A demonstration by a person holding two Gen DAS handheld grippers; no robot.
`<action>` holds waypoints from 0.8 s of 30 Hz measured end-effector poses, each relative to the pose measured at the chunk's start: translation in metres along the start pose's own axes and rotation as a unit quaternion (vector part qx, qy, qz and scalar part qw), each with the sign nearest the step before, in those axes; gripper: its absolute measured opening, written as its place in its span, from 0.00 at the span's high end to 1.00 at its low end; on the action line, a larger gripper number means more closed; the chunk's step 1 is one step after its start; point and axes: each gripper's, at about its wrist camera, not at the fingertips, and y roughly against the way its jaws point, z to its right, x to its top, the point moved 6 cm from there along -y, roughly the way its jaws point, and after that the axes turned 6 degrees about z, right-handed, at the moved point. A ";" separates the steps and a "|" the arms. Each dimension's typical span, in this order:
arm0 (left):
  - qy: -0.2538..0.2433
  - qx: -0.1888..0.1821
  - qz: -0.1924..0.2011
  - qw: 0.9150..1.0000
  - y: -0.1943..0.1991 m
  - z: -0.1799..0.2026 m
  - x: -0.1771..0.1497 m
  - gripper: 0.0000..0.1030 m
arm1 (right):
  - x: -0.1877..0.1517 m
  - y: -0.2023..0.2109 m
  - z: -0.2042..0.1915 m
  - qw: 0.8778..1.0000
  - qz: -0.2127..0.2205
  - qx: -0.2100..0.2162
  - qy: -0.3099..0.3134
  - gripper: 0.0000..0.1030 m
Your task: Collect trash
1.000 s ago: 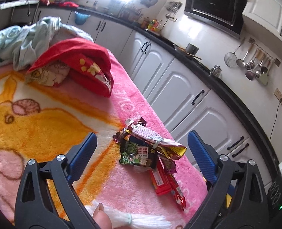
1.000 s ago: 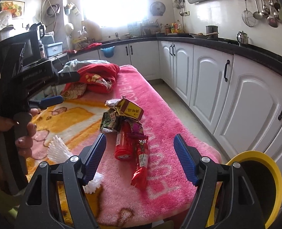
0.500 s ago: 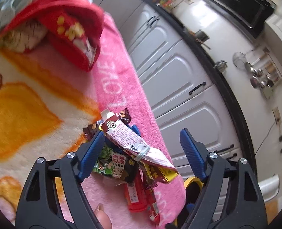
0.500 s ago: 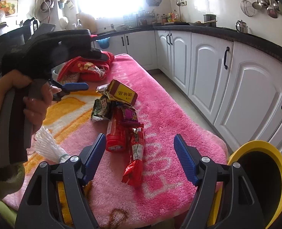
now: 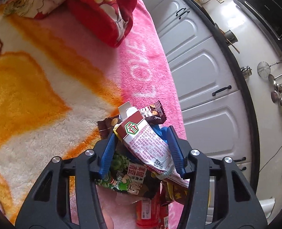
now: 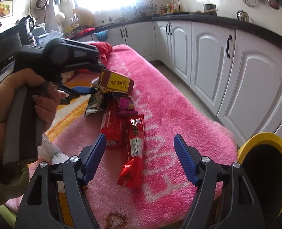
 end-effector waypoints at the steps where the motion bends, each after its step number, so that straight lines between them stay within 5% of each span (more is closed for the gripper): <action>1: 0.000 -0.003 0.001 1.000 0.001 -0.001 0.000 0.59 | -0.001 -0.002 0.001 1.000 -0.004 0.002 -0.002 0.32; 8: 0.014 -0.047 0.003 0.999 0.019 -0.007 -0.002 0.65 | -0.011 -0.018 0.004 0.998 -0.043 0.024 -0.027 0.50; 14: 0.016 -0.077 0.012 0.997 0.039 -0.010 -0.003 0.70 | -0.018 -0.016 0.006 0.998 -0.049 0.021 -0.024 0.82; 24: 0.017 -0.114 0.024 0.993 0.071 -0.021 -0.009 0.72 | -0.030 0.012 0.004 0.999 -0.044 0.016 -0.010 0.83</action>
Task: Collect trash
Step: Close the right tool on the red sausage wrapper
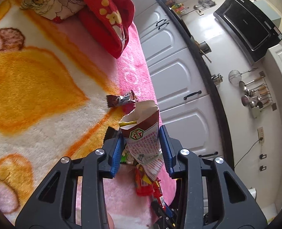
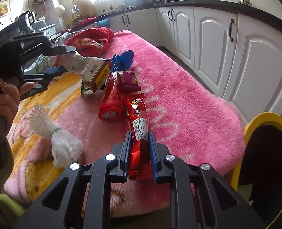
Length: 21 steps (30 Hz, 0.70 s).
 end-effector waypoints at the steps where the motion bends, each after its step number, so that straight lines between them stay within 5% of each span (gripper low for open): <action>1: -0.006 -0.002 0.002 1.000 0.005 0.001 -0.001 0.72 | -0.001 0.002 0.001 1.000 0.001 -0.002 0.000 0.83; 21: -0.139 -0.036 0.051 0.988 0.056 0.054 -0.024 0.72 | 0.032 0.087 0.006 0.994 0.106 -0.032 0.010 0.83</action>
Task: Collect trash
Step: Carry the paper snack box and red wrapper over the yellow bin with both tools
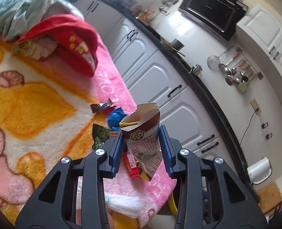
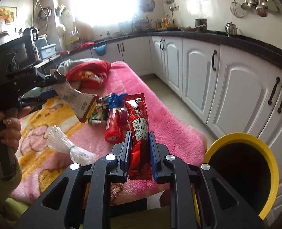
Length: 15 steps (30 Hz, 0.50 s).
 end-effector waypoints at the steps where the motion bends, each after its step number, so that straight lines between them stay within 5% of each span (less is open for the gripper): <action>1: -0.009 -0.001 0.005 1.000 0.002 0.005 0.000 0.72 | 0.001 0.002 0.001 1.000 0.003 0.000 -0.001 0.83; 15: -0.057 -0.030 -0.006 0.998 0.006 0.041 -0.019 0.72 | 0.009 0.028 0.014 0.999 0.031 -0.009 -0.007 0.83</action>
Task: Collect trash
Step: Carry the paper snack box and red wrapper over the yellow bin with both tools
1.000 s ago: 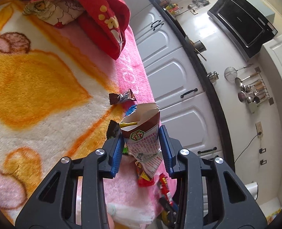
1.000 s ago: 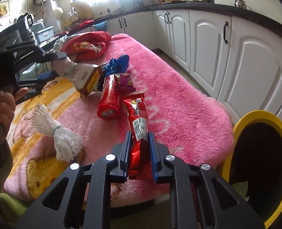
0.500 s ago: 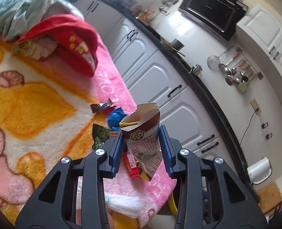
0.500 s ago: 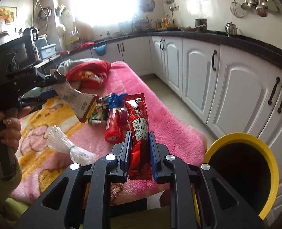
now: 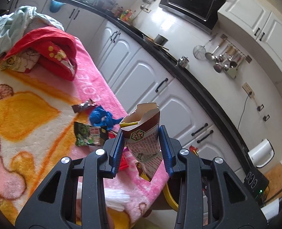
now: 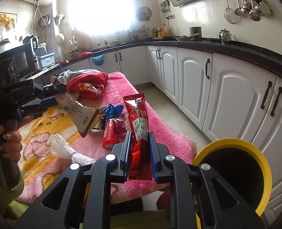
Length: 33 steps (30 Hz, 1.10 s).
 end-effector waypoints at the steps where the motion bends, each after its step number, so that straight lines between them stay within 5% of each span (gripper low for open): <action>1: -0.003 -0.002 -0.002 1.000 -0.001 0.003 -0.002 0.72 | 0.000 0.002 0.003 1.000 0.002 -0.003 -0.003 0.83; 33: -0.112 -0.081 -0.081 0.987 -0.056 0.124 -0.076 0.72 | -0.011 0.077 0.128 0.984 0.056 -0.131 -0.107 0.83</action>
